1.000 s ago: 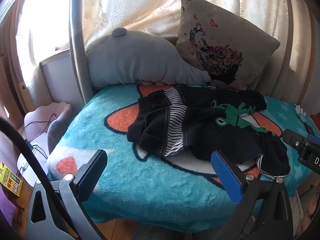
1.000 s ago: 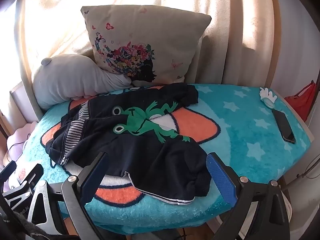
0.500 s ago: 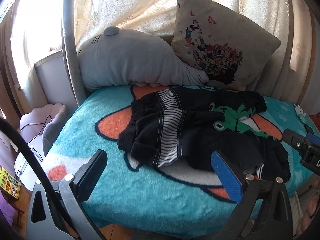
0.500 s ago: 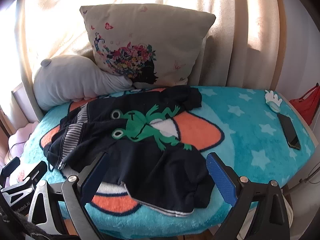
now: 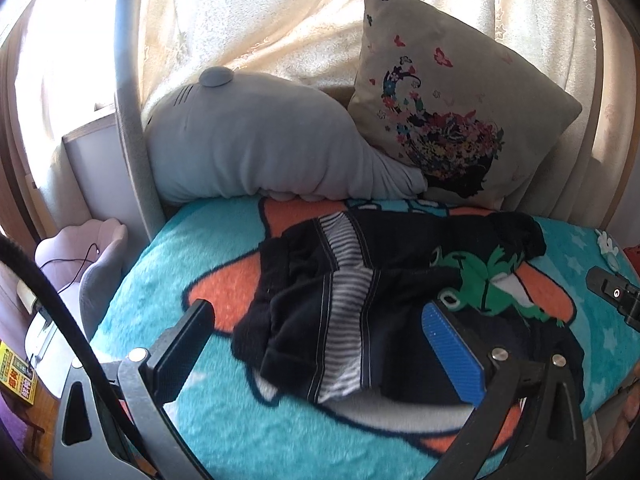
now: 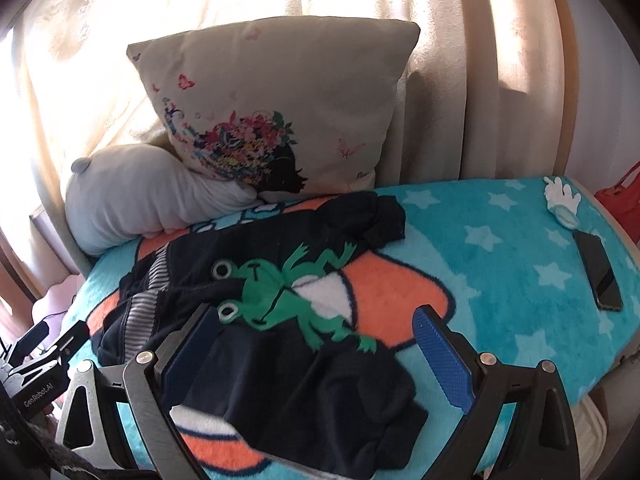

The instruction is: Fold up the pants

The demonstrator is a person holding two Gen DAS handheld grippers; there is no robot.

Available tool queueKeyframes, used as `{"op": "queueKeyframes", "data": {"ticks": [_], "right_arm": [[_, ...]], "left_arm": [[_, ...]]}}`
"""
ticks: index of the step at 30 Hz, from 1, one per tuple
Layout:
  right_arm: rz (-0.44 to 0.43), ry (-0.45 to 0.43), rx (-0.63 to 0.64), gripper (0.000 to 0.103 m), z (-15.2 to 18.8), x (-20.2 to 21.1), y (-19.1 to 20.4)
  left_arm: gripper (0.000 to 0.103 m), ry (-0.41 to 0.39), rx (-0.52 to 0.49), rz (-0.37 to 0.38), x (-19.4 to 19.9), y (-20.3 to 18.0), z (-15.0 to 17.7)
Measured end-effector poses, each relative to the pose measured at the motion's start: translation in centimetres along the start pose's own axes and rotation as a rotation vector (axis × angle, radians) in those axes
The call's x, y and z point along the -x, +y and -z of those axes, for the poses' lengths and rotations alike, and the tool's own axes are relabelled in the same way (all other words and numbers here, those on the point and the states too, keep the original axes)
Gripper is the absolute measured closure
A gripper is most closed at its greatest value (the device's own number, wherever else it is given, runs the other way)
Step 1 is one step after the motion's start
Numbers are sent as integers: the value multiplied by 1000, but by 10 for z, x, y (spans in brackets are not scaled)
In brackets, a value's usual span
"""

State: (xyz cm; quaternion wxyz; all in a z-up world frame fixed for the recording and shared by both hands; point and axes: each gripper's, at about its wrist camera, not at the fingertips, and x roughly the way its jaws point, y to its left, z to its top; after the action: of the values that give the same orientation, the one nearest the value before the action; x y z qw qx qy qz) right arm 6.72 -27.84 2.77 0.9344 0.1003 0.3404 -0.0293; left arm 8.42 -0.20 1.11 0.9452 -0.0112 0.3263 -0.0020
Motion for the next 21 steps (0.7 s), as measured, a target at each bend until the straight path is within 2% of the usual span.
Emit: {"op": "queueKeyframes", "data": {"ticks": [2, 5, 10, 14, 18, 20, 21], "right_arm": [[-23, 15, -11, 4, -9, -8, -9], [-128, 55, -62, 4, -29, -30, -30], [-156, 95, -90, 5, -71, -73, -56], [-202, 183, -147, 19, -97, -126, -81], [-208, 278, -162, 44, -107, -179, -93], [-213, 315, -180, 46, -109, -200, -97], [-208, 326, -178, 51, -109, -208, -97]], "left_arm": [[0, 13, 10, 22, -10, 1, -10], [0, 61, 49, 86, -37, 8, -29], [0, 171, 91, 138, -96, 9, -61], [1, 196, 122, 182, -125, 2, -77], [4, 202, 73, 210, -145, -25, -85], [5, 222, 55, 222, -155, -37, -84], [5, 235, 56, 231, -161, -40, -87]]}}
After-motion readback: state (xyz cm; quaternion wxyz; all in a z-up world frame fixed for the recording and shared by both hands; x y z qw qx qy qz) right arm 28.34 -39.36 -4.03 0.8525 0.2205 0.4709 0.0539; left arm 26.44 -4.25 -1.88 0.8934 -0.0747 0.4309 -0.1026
